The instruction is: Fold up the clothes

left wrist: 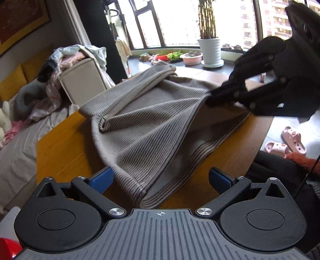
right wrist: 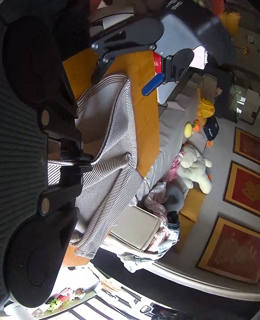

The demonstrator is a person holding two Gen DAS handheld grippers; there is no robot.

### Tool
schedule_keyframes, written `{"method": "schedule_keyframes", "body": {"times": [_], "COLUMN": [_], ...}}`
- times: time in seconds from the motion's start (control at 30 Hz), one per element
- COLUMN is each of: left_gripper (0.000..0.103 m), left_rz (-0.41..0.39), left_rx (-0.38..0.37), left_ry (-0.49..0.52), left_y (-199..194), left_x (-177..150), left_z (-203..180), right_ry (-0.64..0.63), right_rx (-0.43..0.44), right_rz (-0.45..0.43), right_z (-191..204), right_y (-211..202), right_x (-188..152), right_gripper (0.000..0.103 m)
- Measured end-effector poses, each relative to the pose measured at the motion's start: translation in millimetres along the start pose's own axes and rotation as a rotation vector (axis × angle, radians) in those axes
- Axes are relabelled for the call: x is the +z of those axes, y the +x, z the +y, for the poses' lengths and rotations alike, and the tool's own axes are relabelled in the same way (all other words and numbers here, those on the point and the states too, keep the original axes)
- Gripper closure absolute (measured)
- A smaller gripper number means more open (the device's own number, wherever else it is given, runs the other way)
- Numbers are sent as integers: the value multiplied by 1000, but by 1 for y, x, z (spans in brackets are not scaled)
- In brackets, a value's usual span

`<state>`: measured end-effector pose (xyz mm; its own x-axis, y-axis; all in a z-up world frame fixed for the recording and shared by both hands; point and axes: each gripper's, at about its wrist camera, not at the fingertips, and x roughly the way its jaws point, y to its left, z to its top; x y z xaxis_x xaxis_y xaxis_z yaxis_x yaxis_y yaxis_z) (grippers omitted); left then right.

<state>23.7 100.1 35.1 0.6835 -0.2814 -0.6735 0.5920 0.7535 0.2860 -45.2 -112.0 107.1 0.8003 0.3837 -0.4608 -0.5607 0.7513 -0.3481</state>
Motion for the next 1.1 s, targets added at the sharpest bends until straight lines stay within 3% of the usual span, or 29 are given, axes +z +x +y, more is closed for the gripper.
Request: {"method": "schedule_keyframes", "body": {"times": [0.07,0.13,0.2,0.23,0.37,0.47,0.57,0.67,0.73,0.83,0.97,1.1], "left_gripper": [0,0,0,0,0,0,0,0,0,0,0,0], "left_rz": [37,61,47,31,-32,-53,-42,-2,24,43,-9,-83], "left_rx": [68,134,177,189,209,214,181,144,143,162,217,237], "left_ry": [-31,-98,-199,-251,-398,-451,-445,-378,-346,-337,-440,-581], "left_y": [16,30,32,30,14,8,13,25,33,38,23,5], "left_x": [2,6,12,14,19,19,17,12,8,2,0,6], "left_z": [7,21,39,48,73,80,74,56,47,44,67,93], "right_ry": [21,45,65,77,186,282,347,384,453,607,401,395], "right_rx": [-8,-21,-57,-76,-161,-257,-349,-417,-408,-281,-417,-508], "right_rz": [-9,-5,16,28,73,85,100,101,68,-33,106,128], "right_z": [-2,1,5,8,8,-1,-13,-21,-29,-42,-31,-34], "right_y": [-4,-8,-13,-15,-22,-21,-12,-5,-8,-23,0,9], "right_x": [-5,-13,-29,-38,-71,-84,-91,-95,-96,-98,-96,-100], "right_gripper": [98,81,33,30,30,30,28,27,27,27,25,25]}}
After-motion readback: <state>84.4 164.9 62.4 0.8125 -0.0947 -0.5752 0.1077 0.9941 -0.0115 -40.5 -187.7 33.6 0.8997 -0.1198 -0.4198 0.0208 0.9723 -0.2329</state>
